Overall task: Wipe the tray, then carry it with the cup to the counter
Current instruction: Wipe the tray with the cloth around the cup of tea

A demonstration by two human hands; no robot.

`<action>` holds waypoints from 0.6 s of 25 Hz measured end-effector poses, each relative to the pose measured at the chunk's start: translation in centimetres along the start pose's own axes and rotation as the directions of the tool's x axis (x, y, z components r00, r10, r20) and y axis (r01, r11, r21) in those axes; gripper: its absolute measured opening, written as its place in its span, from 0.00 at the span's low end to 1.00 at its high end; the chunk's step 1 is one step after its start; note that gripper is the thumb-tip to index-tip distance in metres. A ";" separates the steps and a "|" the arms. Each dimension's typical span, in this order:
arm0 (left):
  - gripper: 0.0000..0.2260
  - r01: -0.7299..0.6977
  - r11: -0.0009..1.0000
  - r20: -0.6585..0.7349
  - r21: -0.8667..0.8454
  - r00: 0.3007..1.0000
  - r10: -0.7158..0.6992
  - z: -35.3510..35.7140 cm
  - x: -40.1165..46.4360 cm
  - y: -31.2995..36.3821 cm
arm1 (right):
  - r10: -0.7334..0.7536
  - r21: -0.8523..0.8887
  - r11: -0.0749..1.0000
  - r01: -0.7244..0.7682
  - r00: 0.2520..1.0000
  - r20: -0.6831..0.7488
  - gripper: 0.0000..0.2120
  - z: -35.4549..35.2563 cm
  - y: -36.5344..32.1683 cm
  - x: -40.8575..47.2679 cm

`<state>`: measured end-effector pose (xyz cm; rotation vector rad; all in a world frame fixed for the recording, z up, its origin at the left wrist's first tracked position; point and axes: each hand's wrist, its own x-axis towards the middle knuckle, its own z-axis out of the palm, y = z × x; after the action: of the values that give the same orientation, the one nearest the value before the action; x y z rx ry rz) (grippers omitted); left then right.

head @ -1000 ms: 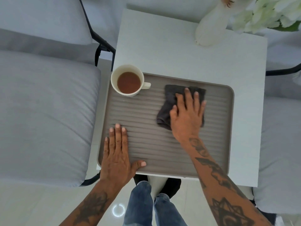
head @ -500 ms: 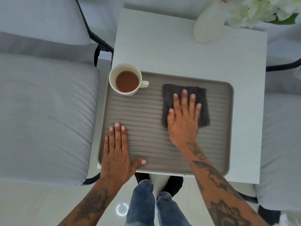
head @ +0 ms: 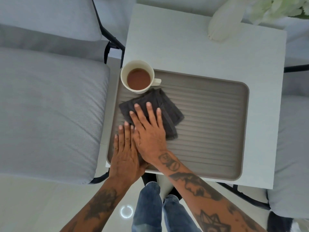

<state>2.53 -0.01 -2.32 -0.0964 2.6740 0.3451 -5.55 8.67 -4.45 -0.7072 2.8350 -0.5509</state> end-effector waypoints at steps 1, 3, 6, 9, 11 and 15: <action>0.50 -0.003 1.000 0.000 -0.024 1.000 0.003 0.2 0.1 -0.1 | -0.025 0.019 0.999 0.025 1.000 0.001 0.22 0.0 -0.3 0.3; 0.54 0.012 0.994 0.008 -0.106 1.000 -0.011 0.7 0.2 -0.4 | -0.114 0.027 0.993 0.114 0.993 0.012 0.22 -0.3 -0.1 0.8; 0.59 0.022 0.974 -0.017 -0.227 1.000 -0.026 1.4 0.3 -0.7 | -0.211 0.050 0.976 0.210 0.977 0.019 0.22 -0.6 0.3 1.6; 0.60 0.022 0.963 -0.057 -0.268 0.998 -0.038 1.6 0.3 -0.9 | -0.236 0.035 0.971 0.235 0.971 0.043 0.22 -1.0 1.5 1.4; 0.60 0.037 0.957 -0.073 -0.286 0.996 -0.060 1.4 0.2 -0.9 | -0.226 -0.010 0.974 0.227 0.973 0.048 0.22 -1.6 3.2 0.2; 0.60 0.068 0.957 -0.050 -0.280 0.995 -0.086 1.0 0.3 -0.9 | -0.064 -0.146 0.987 0.067 0.998 0.026 0.24 -4.2 11.2 -6.0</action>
<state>2.84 -0.66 -3.52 -0.3006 2.6565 0.7025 -6.03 22.10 -4.54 -0.8293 2.8641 -0.3436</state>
